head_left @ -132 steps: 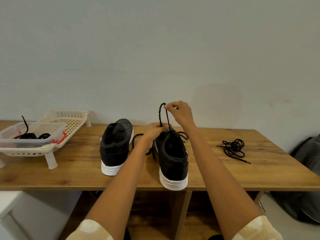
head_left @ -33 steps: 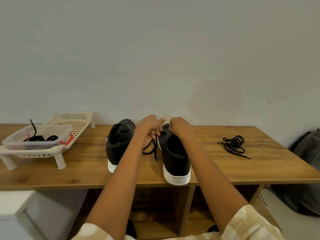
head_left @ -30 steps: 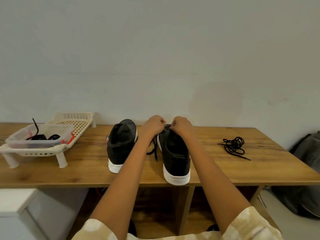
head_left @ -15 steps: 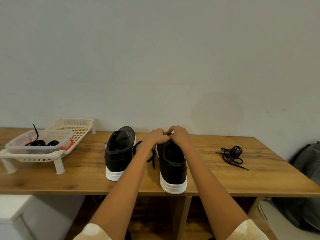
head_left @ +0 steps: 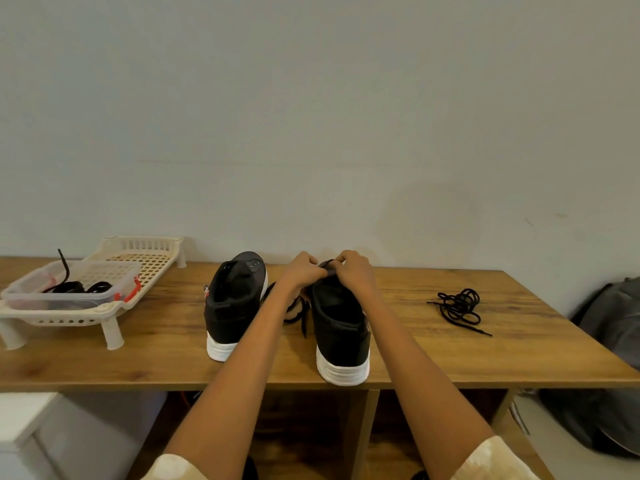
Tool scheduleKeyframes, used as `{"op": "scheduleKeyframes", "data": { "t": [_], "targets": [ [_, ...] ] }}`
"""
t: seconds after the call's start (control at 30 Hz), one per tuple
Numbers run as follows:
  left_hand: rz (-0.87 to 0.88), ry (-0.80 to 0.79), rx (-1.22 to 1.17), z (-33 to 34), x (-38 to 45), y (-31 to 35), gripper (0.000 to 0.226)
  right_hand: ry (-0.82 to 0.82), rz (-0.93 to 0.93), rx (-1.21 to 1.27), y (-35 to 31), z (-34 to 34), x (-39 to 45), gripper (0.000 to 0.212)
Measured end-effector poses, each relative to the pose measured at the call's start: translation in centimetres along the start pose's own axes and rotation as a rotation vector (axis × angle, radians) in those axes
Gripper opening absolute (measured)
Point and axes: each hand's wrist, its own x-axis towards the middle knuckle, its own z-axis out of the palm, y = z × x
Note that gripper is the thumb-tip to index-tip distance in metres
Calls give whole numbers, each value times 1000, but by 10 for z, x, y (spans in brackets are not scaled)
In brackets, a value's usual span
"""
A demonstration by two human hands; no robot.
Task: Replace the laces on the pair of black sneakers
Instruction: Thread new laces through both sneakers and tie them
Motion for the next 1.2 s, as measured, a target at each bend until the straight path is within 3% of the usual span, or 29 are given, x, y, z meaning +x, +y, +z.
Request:
{"op": "scheduleKeyframes", "data": {
  "t": [0.03,0.13,0.3,0.4,0.5,0.67,0.8,1.0,1.1,1.2],
  "targets": [
    [4,-3,-14,-1,-1,0,11,-10,3,6,1,-2,1,24],
    [-13,-17,-11,-5,1,-2,37,-42,4,32,2,-6,4,30],
    [58,6,68,-2,-1,1,29,-49,35,125,4,-4,8,24],
    [142,138,335,5,3,-1,24,51,13,272,7,-7,8,11],
    [211,313,416,9,8,-6,18,13,-13,311,4,-8,7,10],
    [307,402,266,5,8,6,21,-189,66,299,10,-15,11,23],
    [228,294,-158,4,10,2,13,-278,63,233,22,-17,11,31],
    [168,226,-443,3,7,-3,10,-119,-24,100,36,-10,9,22],
    [166,205,-474,4,7,-4,12,-66,-85,-11,37,-5,6,20],
    [170,189,-351,6,11,-10,14,49,-88,10,33,-5,7,20]
  ]
}}
